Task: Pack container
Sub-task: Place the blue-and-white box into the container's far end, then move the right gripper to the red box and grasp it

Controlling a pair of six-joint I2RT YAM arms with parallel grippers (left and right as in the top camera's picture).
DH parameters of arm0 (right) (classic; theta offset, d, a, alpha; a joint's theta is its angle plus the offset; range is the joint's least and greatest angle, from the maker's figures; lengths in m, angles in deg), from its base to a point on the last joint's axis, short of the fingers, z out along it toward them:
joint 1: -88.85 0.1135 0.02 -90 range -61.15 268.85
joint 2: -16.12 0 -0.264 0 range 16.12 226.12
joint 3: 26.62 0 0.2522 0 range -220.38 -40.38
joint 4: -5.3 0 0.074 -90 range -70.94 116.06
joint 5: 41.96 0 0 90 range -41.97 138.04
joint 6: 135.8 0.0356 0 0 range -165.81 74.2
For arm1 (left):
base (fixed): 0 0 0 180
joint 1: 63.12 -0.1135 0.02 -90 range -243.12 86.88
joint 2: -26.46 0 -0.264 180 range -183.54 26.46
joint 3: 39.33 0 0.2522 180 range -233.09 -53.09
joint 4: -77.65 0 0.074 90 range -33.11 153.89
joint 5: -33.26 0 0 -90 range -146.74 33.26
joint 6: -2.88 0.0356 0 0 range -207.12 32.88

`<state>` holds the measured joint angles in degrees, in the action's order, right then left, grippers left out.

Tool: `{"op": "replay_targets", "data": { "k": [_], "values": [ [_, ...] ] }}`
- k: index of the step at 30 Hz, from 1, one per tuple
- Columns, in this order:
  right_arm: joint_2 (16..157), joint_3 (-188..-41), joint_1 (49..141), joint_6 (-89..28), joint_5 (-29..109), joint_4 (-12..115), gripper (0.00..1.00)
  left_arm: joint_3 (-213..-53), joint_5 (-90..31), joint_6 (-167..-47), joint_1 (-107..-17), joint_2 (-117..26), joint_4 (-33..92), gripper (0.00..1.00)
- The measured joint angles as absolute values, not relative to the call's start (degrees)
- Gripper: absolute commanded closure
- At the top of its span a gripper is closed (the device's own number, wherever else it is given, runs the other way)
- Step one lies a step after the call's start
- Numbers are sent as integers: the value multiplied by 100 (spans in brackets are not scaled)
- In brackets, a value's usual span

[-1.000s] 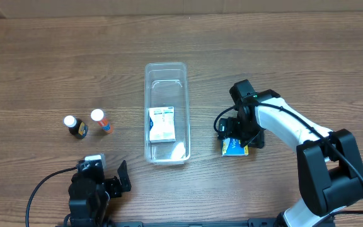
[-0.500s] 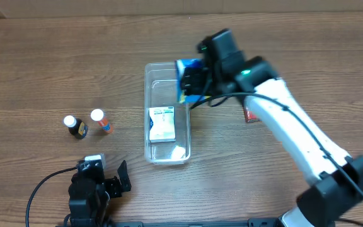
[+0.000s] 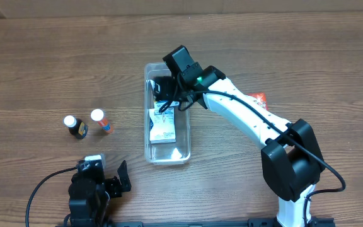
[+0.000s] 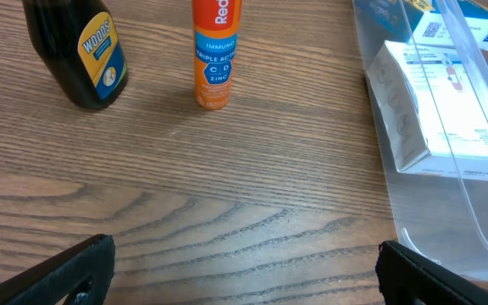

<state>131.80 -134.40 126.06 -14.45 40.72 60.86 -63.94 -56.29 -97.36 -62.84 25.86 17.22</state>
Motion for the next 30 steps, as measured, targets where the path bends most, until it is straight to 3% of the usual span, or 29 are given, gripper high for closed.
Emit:
{"op": "replay_targets", "data": {
  "k": [1,4,8,14,18,19,20,22,25,30],
  "values": [
    [13180,-13440,12606,-1425,4070,6174,74,-6394,-5629,-9736,-6284,2586,1724,0],
    [13204,-13437,12606,-1423,4099,5933,84,-6394,-5629,-9736,-6284,2586,1722,0],
    [13682,-13440,12606,-1434,4002,5621,86,-6394,-5629,-9738,-6284,2586,1722,0],
    [13901,-13422,12595,-1513,3664,5028,81,-6394,-5629,-9738,-6284,2586,1722,0],
    [13864,-13872,12468,-1758,3528,6171,67,-6394,-5629,-9736,-6284,2586,1724,0],
    [13776,-14146,12396,-1830,3548,6576,54,-6394,-5627,-9736,-6284,2586,1722,0],
    [13475,-14500,12276,-1908,3648,7037,32,-6394,-5629,-9738,-6284,2586,1724,0],
    [12788,-14965,12040,-1992,3967,7688,0,-6394,-5627,-9736,-6284,2586,1722,0],
    [11820,-15247,11137,-2092,4494,8705,0,-6394,-5629,-9736,-6284,2586,1722,0],
    [12395,-13822,9952,-3229,4754,8746,0,-6394,-5629,-9736,-6284,2586,1722,0]
  ]
}}
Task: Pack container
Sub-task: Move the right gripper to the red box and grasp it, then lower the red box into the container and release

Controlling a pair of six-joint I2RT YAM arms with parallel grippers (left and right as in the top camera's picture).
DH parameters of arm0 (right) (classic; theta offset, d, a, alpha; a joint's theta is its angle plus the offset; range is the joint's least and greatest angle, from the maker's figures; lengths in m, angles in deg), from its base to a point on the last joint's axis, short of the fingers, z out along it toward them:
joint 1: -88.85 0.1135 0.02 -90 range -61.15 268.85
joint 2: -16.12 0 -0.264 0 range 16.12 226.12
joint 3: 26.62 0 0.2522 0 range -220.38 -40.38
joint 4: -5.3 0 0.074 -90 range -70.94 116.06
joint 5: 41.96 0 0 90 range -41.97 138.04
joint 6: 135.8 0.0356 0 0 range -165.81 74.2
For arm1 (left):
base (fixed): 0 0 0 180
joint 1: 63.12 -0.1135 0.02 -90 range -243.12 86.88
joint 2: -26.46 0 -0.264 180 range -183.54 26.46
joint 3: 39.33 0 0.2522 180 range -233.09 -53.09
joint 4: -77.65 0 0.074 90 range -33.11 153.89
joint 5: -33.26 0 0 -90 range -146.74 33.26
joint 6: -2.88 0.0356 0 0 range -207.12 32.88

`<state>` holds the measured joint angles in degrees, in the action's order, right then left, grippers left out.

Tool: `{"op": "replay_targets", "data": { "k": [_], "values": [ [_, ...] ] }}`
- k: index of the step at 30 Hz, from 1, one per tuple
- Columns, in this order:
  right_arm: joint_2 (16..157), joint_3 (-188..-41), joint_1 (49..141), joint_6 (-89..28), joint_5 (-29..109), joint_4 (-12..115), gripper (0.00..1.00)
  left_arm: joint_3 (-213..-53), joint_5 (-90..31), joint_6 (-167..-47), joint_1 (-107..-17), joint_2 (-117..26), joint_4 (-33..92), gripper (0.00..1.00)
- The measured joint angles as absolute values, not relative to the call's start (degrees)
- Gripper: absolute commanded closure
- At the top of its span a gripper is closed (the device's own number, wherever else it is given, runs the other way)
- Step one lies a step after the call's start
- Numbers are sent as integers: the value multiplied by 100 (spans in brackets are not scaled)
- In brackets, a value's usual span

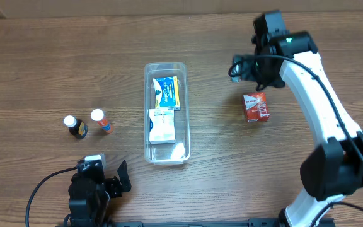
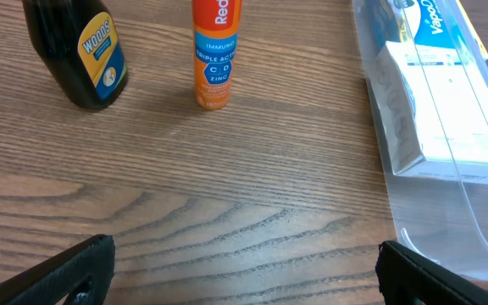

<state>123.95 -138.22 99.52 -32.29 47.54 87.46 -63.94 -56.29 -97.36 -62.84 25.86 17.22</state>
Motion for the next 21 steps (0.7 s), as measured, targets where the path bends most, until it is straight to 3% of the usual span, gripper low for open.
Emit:
{"op": "replay_targets", "data": {
  "k": [4,8,9,10,15,18,21],
  "values": [
    [12662,-12600,9347,-3755,4833,8051,0,-6394,-5629,-9736,-6284,2586,1722,0],
    [13079,-12049,9373,-4328,4595,7459,0,-6394,-5629,-9736,-6284,2586,1724,0],
    [13210,-12039,9375,-4398,4540,7393,6,-6394,-5629,-9736,-6284,2586,1722,0],
    [13315,-12039,9386,-4418,4527,7349,20,-6394,-5629,-9738,-6284,2586,1720,0],
    [13319,-12126,9408,-3978,4479,7861,31,-6394,-5629,-9736,-6284,2586,1722,0],
    [13158,-12712,9666,-3679,4392,8556,33,-6394,-5629,-9736,-6284,2586,1722,0],
    [12248,-13818,10798,-3181,4374,8698,32,-6394,-5629,-9736,-6284,2586,1722,0]
  ]
}}
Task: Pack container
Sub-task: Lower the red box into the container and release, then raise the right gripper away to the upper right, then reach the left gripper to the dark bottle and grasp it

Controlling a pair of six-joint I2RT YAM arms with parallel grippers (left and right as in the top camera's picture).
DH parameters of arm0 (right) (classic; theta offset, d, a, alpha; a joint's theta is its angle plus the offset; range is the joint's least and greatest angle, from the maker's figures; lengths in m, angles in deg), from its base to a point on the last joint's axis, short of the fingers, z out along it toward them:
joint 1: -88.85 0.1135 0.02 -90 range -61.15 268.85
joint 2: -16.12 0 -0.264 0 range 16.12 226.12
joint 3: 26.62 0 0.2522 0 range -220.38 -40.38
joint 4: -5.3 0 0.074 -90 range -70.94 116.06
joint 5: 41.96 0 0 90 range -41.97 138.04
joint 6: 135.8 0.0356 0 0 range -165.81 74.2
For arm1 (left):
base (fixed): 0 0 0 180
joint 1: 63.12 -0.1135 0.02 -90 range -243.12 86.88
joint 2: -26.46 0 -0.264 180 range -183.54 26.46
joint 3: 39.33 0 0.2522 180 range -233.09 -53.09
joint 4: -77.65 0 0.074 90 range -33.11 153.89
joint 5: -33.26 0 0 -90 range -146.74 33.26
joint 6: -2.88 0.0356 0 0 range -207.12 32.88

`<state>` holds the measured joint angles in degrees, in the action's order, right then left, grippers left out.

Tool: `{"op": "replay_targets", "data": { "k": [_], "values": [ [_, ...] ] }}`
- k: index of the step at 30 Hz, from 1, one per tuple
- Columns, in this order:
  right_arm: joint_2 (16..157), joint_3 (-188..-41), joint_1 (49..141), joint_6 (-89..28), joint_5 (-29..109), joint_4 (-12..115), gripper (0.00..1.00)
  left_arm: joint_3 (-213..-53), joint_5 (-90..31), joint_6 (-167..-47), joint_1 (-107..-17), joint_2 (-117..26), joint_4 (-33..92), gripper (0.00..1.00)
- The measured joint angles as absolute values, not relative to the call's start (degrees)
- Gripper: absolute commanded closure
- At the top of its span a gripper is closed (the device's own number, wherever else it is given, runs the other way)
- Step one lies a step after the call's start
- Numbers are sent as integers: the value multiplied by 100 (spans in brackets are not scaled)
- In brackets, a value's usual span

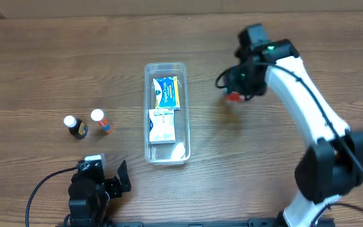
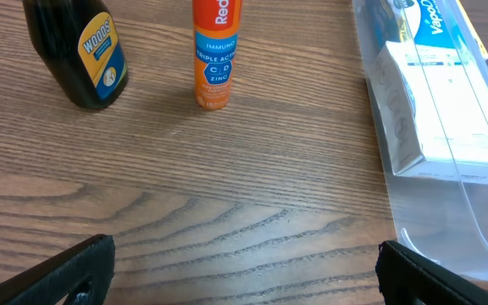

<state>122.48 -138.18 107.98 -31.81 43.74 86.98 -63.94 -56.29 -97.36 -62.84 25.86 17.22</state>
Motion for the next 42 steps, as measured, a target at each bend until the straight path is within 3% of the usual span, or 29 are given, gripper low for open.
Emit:
{"op": "replay_targets", "data": {
  "k": [4,7,8,9,10,15,19,23,27,35,37,42],
  "values": [
    [11969,-14209,12575,-2420,4256,7487,30,-6394,-5629,-9736,-6284,2586,1722,0],
    [12673,-14183,12695,-1937,4269,7000,29,-6394,-5629,-9736,-6284,2586,1722,0],
    [13022,-14163,12669,-1821,4280,6698,22,-6394,-5629,-9738,-6284,2586,1722,0],
    [13359,-14135,12652,-1740,4269,6497,5,-6394,-5629,-9736,-6284,2586,1722,0],
    [13551,-14089,12641,-1696,4221,6285,0,-6394,-5629,-9736,-6284,2586,1722,0],
    [13538,-14115,12564,-1622,4179,6233,0,-6394,-5629,-9736,-6284,2586,1722,0],
    [12581,-14325,11677,-1602,4057,6947,0,-6390,-5817,-9738,-6284,2586,2052,0],
    [11160,-14585,9334,-1596,3845,7990,0,-6390,-6407,-9736,-6284,2586,2201,0],
    [11160,-14585,7847,-1583,3449,8949,0,-6385,-6702,-9605,-6284,2586,1720,0],
    [11164,-14583,7281,-1583,3275,9264,0,-6383,-7142,-9517,-6284,2584,1912,0],
    [11164,-14583,7281,-1583,3268,9277,0,-6361,-7159,-9489,-6284,2584,2574,0],
    [11164,-14583,7281,-1583,3235,9275,0,-6453,-5972,-10236,-6278,2571,3881,0]
  ]
}}
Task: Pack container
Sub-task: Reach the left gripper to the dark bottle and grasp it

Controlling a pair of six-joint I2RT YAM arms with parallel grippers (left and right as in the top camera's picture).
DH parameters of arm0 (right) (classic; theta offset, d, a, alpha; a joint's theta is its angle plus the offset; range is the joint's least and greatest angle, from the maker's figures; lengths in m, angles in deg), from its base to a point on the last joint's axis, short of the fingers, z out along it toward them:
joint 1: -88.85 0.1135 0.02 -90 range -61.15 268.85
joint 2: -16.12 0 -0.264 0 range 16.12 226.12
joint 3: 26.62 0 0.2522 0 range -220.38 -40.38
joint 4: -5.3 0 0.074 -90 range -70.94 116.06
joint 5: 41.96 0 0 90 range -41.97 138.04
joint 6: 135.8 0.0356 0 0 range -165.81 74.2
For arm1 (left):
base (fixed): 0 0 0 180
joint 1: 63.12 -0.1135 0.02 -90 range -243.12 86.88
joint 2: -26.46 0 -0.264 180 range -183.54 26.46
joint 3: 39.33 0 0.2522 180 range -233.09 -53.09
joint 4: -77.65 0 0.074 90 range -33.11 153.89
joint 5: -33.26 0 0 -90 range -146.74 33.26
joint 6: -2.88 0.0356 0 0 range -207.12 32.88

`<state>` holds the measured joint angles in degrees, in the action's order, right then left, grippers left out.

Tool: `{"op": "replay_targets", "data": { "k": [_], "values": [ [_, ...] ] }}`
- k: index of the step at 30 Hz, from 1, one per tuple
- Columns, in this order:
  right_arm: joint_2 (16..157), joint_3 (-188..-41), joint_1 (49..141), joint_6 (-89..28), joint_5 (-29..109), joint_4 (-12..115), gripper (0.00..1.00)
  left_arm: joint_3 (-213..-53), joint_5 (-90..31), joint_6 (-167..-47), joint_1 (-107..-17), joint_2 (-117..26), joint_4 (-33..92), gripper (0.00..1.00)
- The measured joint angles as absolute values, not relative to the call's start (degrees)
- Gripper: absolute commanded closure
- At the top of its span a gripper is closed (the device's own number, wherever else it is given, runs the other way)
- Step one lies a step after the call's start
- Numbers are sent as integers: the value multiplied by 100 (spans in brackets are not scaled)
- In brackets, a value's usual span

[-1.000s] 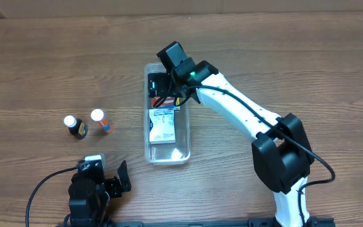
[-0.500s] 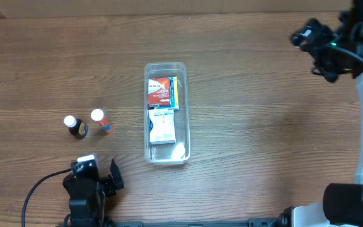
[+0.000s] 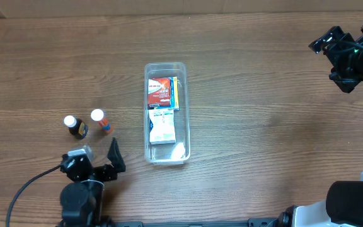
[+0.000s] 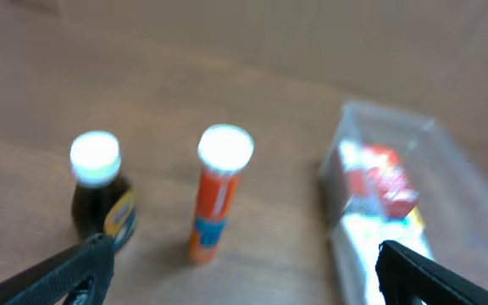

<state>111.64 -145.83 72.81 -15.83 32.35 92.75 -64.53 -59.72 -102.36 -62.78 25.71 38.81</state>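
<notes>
A clear plastic container [image 3: 183,135] lies at mid-table. In its far end a red box [image 3: 159,91] rests on a blue-and-yellow box [image 3: 176,94], with a white box [image 3: 162,126] nearer. Left of it stand a dark bottle [image 3: 76,127] and an orange tube [image 3: 101,122]. My left gripper [image 3: 93,159] hovers open near the front edge, behind those two. Its blurred wrist view shows the bottle [image 4: 100,193], the tube [image 4: 214,199], the container [image 4: 346,144], the red box [image 4: 381,180] and the left gripper [image 4: 244,275]. My right gripper [image 3: 334,60] is open and empty at the far right.
The wooden table [image 3: 263,139] has nothing else on it. The right arm runs down the right edge of the overhead view. A cable trails from the left arm at the front left.
The red box, held by my right gripper to the right of the container, now lies inside it on the blue box. That gripper is open at the far right. The left gripper has shifted, with its view tilted up.
First my right gripper was down in the container over the blue box. Then it was over the red box on the table at the right, the blue box left inside. Then it held the red box near the container, where the box now lies.
</notes>
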Motion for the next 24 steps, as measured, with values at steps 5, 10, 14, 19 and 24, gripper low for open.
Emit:
{"op": "replay_targets", "data": {
  "k": [5,10,14,19,24],
  "values": [
    [11164,-14578,7281,-1585,3233,9284,0,-9784,-7524,-10341,-6278,553,2091,0],
    [11164,-14576,7281,-1585,3231,9282,0,-12628,-7415,-10274,-6995,-2699,391,0],
    [11167,-14576,7281,-1585,3233,9277,0,-13714,-6783,-10053,-7655,-4885,-435,0],
    [11167,-14576,7281,-1583,3233,9279,0,-13777,-6215,-10160,-7939,-6321,-1124,3],
    [11167,-14576,7281,-1585,3233,9282,0,-13777,-6090,-10044,-7937,-7801,-940,34]
  ]
}}
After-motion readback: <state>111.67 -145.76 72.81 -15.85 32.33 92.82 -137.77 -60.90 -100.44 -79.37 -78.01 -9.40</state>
